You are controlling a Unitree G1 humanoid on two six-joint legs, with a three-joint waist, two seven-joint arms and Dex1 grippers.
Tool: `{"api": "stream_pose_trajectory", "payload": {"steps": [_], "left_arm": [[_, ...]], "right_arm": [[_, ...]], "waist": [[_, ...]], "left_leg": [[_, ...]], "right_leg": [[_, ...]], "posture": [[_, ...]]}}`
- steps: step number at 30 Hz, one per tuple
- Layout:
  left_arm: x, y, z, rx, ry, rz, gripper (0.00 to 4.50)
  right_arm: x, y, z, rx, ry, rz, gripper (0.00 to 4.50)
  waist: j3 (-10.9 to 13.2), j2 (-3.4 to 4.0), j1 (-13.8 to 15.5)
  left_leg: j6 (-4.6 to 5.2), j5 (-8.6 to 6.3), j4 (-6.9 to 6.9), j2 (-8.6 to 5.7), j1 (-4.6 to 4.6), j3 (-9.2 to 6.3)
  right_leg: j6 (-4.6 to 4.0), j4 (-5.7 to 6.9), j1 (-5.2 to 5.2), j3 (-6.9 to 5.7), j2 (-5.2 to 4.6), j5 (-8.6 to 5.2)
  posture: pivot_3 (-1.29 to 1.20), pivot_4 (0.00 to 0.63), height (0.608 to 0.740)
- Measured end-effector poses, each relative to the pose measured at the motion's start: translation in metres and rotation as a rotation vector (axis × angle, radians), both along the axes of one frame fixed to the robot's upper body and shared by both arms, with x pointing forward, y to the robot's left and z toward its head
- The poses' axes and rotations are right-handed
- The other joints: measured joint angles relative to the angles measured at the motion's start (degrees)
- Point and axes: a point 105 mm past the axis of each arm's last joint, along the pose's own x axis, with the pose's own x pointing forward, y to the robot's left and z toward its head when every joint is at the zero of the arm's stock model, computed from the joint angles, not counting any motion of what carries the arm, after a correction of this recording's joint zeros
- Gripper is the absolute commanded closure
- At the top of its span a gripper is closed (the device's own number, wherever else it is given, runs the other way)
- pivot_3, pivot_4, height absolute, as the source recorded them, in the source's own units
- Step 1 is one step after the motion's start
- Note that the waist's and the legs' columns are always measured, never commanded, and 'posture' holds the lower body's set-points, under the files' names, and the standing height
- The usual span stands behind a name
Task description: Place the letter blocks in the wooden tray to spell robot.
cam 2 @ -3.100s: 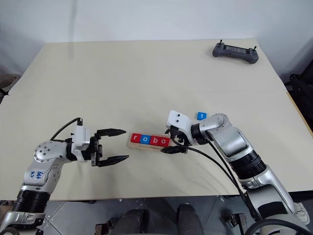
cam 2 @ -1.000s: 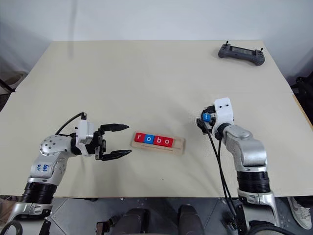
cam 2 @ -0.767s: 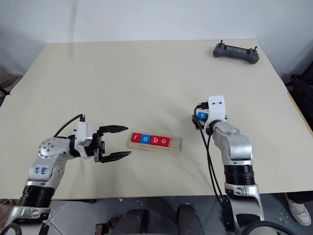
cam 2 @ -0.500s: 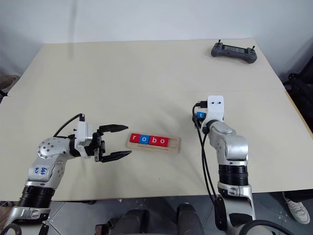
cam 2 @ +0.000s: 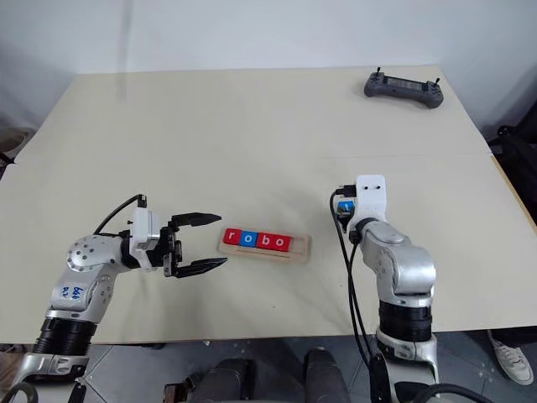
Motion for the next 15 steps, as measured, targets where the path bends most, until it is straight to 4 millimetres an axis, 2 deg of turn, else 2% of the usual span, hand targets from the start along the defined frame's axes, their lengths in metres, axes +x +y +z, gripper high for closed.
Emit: {"api": "stream_pose_trajectory", "payload": {"steps": [4, 7, 10, 12, 15], "left_arm": [[0.002, -0.007, 0.011, -0.033, -0.047, -0.020, 0.00], [0.003, -0.005, 0.023, -0.057, -0.082, -0.009, 0.00], [0.002, -0.002, 0.021, -0.056, -0.062, -0.006, 0.00], [0.001, 0.000, 0.018, -0.045, -0.044, -0.006, 0.00], [0.000, 0.002, 0.015, -0.035, -0.016, -0.010, 0.00]], "right_arm": [[-0.039, -0.009, -0.008, -0.022, 0.040, -0.009, 3.05], [-0.060, -0.010, -0.013, -0.014, 0.068, -0.024, 3.05], [-0.074, -0.008, -0.017, 0.001, 0.082, -0.039, 3.05], [-0.077, -0.006, -0.018, 0.010, 0.085, -0.045, 3.05], [-0.078, -0.003, -0.020, 0.027, 0.089, -0.051, 2.05]], "waist": [[0.0, -0.02, 0.3], [0.0, -0.02, -0.1], [0.0, -0.02, -0.2], [0.0, -0.03, -0.1], [-0.1, -0.09, -0.1]], "left_leg": [[0.02, 0.01, 0.02, -0.03, -0.06, -0.04], [0.03, 0.01, 0.01, -0.02, -0.03, 0.00], [0.01, 0.02, -0.06, 0.07, 0.00, 0.01], [0.01, 0.02, -0.06, 0.05, 0.01, 0.01], [0.01, 0.02, -0.05, 0.01, 0.01, 0.00]], "right_leg": [[0.00, -0.01, -0.01, 0.03, -0.01, 0.00], [0.00, 0.00, -0.01, 0.08, 0.01, 0.00], [-0.01, 0.00, -0.04, 0.09, 0.05, -0.01], [-0.01, 0.00, -0.03, 0.08, 0.05, -0.01], [-0.01, 0.00, -0.02, 0.08, 0.05, -0.01]], "posture": [[0.00, 0.150, 0.740], [0.00, 0.150, 0.740], [0.00, 0.150, 0.740], [0.00, 0.150, 0.740], [0.00, 0.150, 0.740]]}}
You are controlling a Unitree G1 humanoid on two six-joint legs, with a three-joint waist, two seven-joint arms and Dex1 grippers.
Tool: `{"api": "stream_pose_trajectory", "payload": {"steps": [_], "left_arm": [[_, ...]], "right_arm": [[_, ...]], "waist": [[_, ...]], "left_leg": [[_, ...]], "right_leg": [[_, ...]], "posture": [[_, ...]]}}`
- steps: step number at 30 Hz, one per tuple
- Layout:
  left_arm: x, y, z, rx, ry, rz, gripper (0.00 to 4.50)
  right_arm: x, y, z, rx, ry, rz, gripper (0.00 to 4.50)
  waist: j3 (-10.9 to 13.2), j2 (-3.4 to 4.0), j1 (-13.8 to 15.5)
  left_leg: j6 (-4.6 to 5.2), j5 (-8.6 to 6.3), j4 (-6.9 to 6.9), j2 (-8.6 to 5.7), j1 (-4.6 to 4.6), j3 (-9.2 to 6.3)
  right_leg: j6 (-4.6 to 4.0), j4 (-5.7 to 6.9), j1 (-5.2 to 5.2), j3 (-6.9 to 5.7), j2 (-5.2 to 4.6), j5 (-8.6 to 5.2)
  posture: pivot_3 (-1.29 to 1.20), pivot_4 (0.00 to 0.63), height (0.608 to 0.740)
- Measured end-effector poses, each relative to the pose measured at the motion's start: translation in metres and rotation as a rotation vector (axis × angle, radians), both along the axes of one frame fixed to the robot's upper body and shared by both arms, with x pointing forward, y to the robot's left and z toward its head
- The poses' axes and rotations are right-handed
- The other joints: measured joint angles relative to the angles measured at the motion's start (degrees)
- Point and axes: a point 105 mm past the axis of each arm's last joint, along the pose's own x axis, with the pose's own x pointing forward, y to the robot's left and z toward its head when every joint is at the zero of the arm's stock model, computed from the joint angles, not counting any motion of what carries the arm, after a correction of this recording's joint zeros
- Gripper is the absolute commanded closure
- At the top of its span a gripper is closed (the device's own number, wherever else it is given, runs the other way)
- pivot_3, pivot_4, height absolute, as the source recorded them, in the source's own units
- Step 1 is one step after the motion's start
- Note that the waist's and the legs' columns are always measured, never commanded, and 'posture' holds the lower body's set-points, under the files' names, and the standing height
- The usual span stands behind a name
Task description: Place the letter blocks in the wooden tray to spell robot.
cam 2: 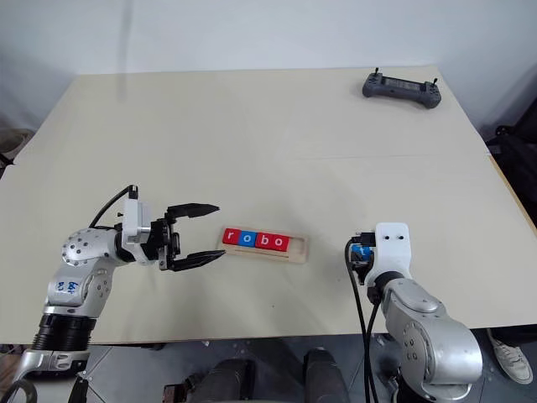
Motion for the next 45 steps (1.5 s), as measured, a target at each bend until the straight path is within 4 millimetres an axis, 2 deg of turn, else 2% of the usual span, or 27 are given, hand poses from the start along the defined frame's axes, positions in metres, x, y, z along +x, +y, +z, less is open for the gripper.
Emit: {"api": "stream_pose_trajectory", "payload": {"steps": [5, 10, 16, 22, 26, 27, 28, 33, 39, 45], "left_arm": [[0.001, 0.002, -0.003, 0.003, 0.020, 0.005, 0.00], [-0.001, 0.006, -0.009, 0.011, 0.041, 0.016, 0.00], [-0.003, 0.015, -0.014, 0.021, 0.048, 0.051, 0.00], [-0.004, 0.020, -0.017, 0.026, 0.044, 0.078, 0.00], [-0.005, 0.025, -0.019, 0.023, 0.040, 0.110, 0.00], [-0.006, 0.026, -0.020, 0.023, 0.043, 0.114, 0.00], [-0.006, 0.027, -0.021, 0.023, 0.043, 0.117, 0.00], [-0.008, 0.032, -0.022, 0.024, 0.034, 0.146, 0.00], [-0.009, 0.036, -0.022, 0.038, 0.028, 0.156, 0.00], [-0.010, 0.033, -0.019, 0.043, 0.020, 0.145, 0.00]], "right_arm": [[0.004, 0.007, 0.004, 0.028, -0.021, 0.065, 0.39], [0.002, 0.004, 0.012, -0.006, -0.017, 0.268, 0.39], [-0.012, -0.014, 0.025, -0.066, -0.066, 0.606, 0.39], [0.000, -0.039, 0.034, -0.141, -0.186, 0.808, 0.39], [-0.001, -0.053, 0.037, -0.204, -0.227, 1.000, 0.39], [-0.002, -0.057, 0.036, -0.216, -0.219, 1.038, 0.21], [-0.003, -0.062, 0.035, -0.226, -0.209, 1.059, 0.04], [0.012, -0.091, 0.036, -0.293, -0.267, 1.052, 0.01], [0.016, -0.093, 0.030, -0.331, -0.279, 1.089, 0.01], [0.026, -0.067, 0.037, -0.324, -0.271, 1.213, 0.01]], "waist": [[0.0, -0.01, -0.1], [0.0, -0.01, 0.0], [0.0, -0.06, 0.2], [0.0, -0.08, 0.2], [0.0, -0.08, 0.2], [0.0, -0.08, 0.2], [0.0, -0.08, 0.2], [0.0, -0.07, 0.2], [0.1, -0.06, 0.2], [0.1, -0.04, 0.0]], "left_leg": [[0.00, 0.00, 0.00, 0.00, 0.00, 0.01], [0.01, 0.00, -0.05, -0.03, -0.01, 0.01], [0.15, -0.02, -0.05, -0.04, 0.00, 0.10], [0.19, -0.03, -0.04, -0.02, 0.30, 0.12], [0.19, -0.03, -0.04, 0.00, 0.30, 0.12], [0.19, -0.03, -0.03, 0.00, 0.30, 0.12], [0.19, -0.03, -0.02, 0.02, 0.30, 0.12], [0.17, -0.03, 0.01, 0.05, 0.35, 0.08], [0.15, -0.05, 0.07, 0.05, 0.33, 0.08], [0.09, -0.08, 0.09, 0.16, 0.34, 0.07]], "right_leg": [[0.00, -0.01, 0.00, 0.00, 0.00, 0.00], [0.00, -0.06, 0.00, -0.01, -0.01, 0.00], [0.02, -0.29, 0.18, -0.07, 0.00, 0.01], [0.02, -0.38, 0.53, -0.08, 0.01, 0.01], [0.02, -0.45, 0.57, -0.11, 0.00, 0.01], [0.03, -0.51, 0.60, -0.12, 0.00, 0.01], [0.03, -0.55, 0.64, -0.13, -0.01, 0.01], [0.04, -0.67, 0.75, -0.17, -0.05, 0.02], [0.04, -0.69, 0.76, -0.17, -0.10, 0.02], [0.04, -0.67, 0.75, -0.18, -0.11, 0.02]], "posture": [[0.00, 0.150, 0.740], [0.00, 0.150, 0.740], [0.00, 0.150, 0.740], [0.00, 0.150, 0.740], [0.00, 0.150, 0.740], [0.00, 0.150, 0.740], [0.00, 0.150, 0.740], [0.00, 0.150, 0.740], [0.00, 0.150, 0.740], [0.00, 0.150, 0.740]]}}
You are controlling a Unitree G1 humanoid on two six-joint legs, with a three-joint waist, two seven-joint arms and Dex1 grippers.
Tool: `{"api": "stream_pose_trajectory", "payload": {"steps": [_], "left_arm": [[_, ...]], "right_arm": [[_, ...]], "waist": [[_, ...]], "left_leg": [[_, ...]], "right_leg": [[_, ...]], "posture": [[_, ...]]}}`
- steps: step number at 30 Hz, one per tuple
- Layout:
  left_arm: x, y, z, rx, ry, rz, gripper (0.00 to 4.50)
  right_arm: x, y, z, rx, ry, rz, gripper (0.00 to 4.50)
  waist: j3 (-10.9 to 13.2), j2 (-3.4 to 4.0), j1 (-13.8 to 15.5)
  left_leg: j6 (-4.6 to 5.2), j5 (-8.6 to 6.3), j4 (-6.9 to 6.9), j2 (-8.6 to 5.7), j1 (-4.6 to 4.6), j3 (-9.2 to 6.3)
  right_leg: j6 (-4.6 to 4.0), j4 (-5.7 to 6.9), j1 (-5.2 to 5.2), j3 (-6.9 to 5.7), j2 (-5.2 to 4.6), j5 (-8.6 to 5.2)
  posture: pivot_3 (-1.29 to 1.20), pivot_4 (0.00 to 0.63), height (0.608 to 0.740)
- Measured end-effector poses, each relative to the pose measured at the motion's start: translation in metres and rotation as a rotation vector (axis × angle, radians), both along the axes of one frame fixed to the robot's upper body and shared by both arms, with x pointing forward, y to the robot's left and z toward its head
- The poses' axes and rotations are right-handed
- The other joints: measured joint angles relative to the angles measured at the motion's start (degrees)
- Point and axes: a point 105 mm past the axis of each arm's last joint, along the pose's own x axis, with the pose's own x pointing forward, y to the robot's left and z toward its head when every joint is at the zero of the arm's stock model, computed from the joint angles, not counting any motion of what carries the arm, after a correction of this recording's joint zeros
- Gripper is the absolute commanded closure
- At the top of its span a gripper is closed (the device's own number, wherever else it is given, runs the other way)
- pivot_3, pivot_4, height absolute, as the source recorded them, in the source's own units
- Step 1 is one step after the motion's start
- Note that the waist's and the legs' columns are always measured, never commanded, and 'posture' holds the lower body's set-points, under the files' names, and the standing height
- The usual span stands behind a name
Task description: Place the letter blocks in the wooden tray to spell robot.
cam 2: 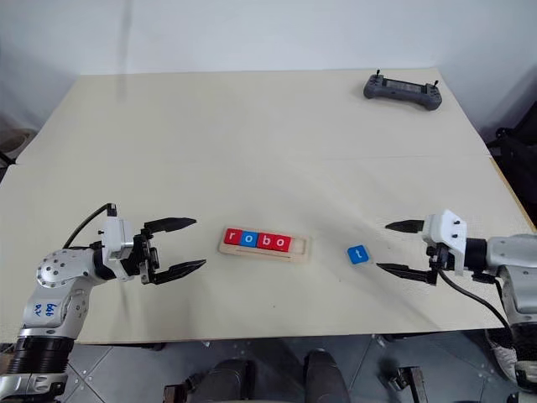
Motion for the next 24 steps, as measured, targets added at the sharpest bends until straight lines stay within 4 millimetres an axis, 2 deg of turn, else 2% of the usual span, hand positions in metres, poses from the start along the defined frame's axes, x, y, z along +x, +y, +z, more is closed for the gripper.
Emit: {"api": "stream_pose_trajectory", "payload": {"steps": [3, 8, 17, 20, 24], "left_arm": [[-0.001, -0.004, 0.001, 0.000, -0.003, -0.014, 0.00], [-0.002, -0.009, -0.002, 0.001, 0.018, -0.033, 0.00], [-0.005, -0.017, 0.003, 0.007, 0.007, -0.066, 0.00], [-0.005, -0.017, 0.002, 0.007, 0.010, -0.066, 0.00], [-0.007, -0.016, 0.000, 0.007, 0.019, -0.065, 0.00]], "right_arm": [[0.006, 0.012, -0.001, -0.050, 0.023, 0.062, 0.01], [0.011, 0.022, -0.015, -0.144, 0.091, 0.164, 0.01], [0.022, 0.024, -0.031, -0.193, 0.136, 0.207, 0.01], [0.024, 0.025, -0.030, -0.200, 0.138, 0.214, 0.63], [0.029, 0.028, -0.030, -0.190, 0.142, 0.215, 1.95]], "waist": [[0.0, 0.01, 0.1], [0.0, 0.01, 0.3], [0.0, 0.03, 0.1], [0.0, 0.03, 0.0], [0.0, 0.03, 0.0]], "left_leg": [[0.00, -0.01, 0.02, -0.02, -0.02, 0.00], [0.01, -0.01, 0.07, -0.04, -0.05, -0.02], [-0.01, -0.01, 0.06, -0.02, -0.05, -0.04], [-0.02, -0.02, 0.06, 0.00, -0.05, -0.04], [-0.02, -0.02, 0.07, 0.00, -0.04, -0.06]], "right_leg": [[0.00, -0.03, 0.00, 0.00, -0.02, 0.00], [0.00, -0.03, 0.00, -0.04, -0.03, 0.00], [0.00, -0.03, 0.00, -0.06, -0.02, 0.00], [0.00, -0.03, 0.00, -0.07, -0.01, 0.00], [0.00, -0.02, 0.00, -0.09, -0.02, 0.00]], "posture": [[0.00, 0.150, 0.740], [0.00, 0.150, 0.740], [0.00, 0.150, 0.740], [0.00, 0.150, 0.740], [0.00, 0.150, 0.740]]}}
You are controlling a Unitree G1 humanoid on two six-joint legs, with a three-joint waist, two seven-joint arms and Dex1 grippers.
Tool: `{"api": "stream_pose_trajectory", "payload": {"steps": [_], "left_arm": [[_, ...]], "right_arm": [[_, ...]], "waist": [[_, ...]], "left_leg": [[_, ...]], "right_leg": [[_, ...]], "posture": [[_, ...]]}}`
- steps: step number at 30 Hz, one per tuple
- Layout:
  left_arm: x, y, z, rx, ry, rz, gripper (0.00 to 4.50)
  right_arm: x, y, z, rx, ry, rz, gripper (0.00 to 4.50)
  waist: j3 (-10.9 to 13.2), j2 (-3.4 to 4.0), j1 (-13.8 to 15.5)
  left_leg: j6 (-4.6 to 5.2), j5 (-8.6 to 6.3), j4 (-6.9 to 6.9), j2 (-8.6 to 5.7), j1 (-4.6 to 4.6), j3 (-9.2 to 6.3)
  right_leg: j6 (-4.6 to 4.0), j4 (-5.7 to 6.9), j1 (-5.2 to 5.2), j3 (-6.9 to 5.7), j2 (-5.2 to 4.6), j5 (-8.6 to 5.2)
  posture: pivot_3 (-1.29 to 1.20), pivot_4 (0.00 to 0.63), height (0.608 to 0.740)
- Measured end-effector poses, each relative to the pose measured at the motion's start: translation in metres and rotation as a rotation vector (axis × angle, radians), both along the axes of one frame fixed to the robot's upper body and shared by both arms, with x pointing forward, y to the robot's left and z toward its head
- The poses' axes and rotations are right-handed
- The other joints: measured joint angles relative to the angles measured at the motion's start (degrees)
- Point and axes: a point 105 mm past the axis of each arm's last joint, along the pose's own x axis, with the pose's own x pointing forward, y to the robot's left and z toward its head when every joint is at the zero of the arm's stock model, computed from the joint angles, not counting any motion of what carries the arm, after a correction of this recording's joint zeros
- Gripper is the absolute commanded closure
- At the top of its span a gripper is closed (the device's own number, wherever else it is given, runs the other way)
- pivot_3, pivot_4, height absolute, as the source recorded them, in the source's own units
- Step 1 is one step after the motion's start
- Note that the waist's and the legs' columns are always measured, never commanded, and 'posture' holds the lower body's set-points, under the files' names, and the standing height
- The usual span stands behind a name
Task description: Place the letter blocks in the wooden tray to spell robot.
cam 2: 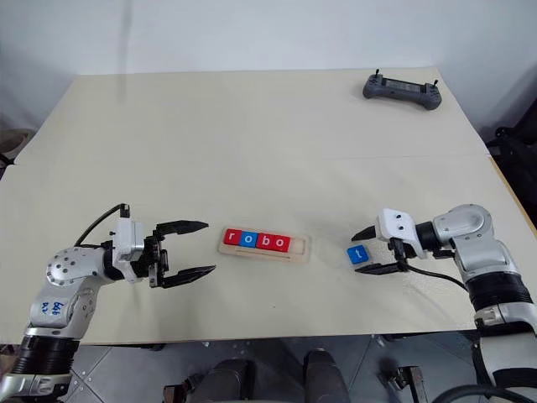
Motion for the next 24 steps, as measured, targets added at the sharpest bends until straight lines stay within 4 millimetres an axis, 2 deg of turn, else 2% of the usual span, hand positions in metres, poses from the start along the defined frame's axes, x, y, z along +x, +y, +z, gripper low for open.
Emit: {"api": "stream_pose_trajectory", "payload": {"steps": [3, 10, 14, 20, 24], "left_arm": [[0.000, 0.000, 0.000, 0.000, 0.000, -0.002, 0.00], [0.000, 0.000, 0.000, 0.001, -0.002, -0.004, 0.00], [0.000, 0.000, 0.001, 0.001, -0.005, -0.005, 0.00], [0.001, -0.001, 0.000, -0.004, -0.005, -0.005, 0.00], [0.001, -0.002, -0.001, -0.014, -0.007, -0.007, 0.00]], "right_arm": [[0.003, 0.001, 0.000, 0.002, 0.004, -0.003, 3.00], [0.003, 0.002, 0.000, 0.013, 0.015, -0.006, 3.03], [-0.001, 0.010, 0.003, 0.043, 0.032, 0.003, 3.03], [-0.008, 0.045, 0.035, 0.146, 0.051, -0.002, 3.03], [-0.005, 0.070, 0.040, 0.173, 0.073, -0.076, 3.03]], "waist": [[0.0, 0.00, 0.0], [0.0, 0.00, 0.0], [0.0, 0.01, 0.0], [0.0, 0.03, 0.1], [0.0, 0.03, 0.2]], "left_leg": [[0.00, 0.00, 0.01, -0.01, 0.00, 0.00], [0.00, 0.00, 0.02, 0.00, 0.01, -0.02], [0.00, 0.00, 0.02, -0.01, -0.01, -0.02], [-0.02, -0.01, 0.02, 0.00, -0.04, -0.07], [-0.02, -0.01, 0.03, -0.03, -0.06, -0.08]], "right_leg": [[0.00, 0.00, 0.01, -0.01, 0.00, 0.00], [0.00, 0.00, 0.02, -0.03, 0.00, 0.00], [0.00, 0.00, 0.01, -0.02, -0.01, 0.00], [0.00, 0.00, -0.01, -0.03, -0.03, 0.00], [0.00, -0.01, -0.01, -0.03, -0.05, 0.00]], "posture": [[0.00, 0.150, 0.740], [0.00, 0.150, 0.740], [0.00, 0.150, 0.740], [0.00, 0.150, 0.740], [0.00, 0.150, 0.740]]}}
